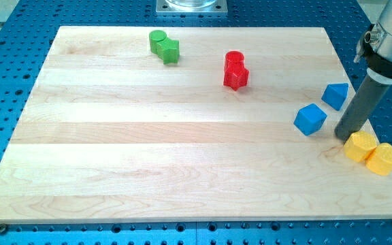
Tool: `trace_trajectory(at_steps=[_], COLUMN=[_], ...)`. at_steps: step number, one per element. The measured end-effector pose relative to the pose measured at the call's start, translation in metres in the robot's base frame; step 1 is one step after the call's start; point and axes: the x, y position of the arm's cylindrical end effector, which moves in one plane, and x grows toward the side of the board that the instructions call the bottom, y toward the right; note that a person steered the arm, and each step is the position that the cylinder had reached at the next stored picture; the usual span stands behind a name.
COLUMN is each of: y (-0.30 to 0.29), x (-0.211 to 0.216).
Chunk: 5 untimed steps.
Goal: Move the yellow heart to the bottom left of the yellow hexagon
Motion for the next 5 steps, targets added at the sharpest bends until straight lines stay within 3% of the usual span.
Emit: trace_trajectory(at_steps=[1,3,4,5], y=[0.000,0.074,0.094,0.093], x=[0.000,-0.027,-0.024,0.017])
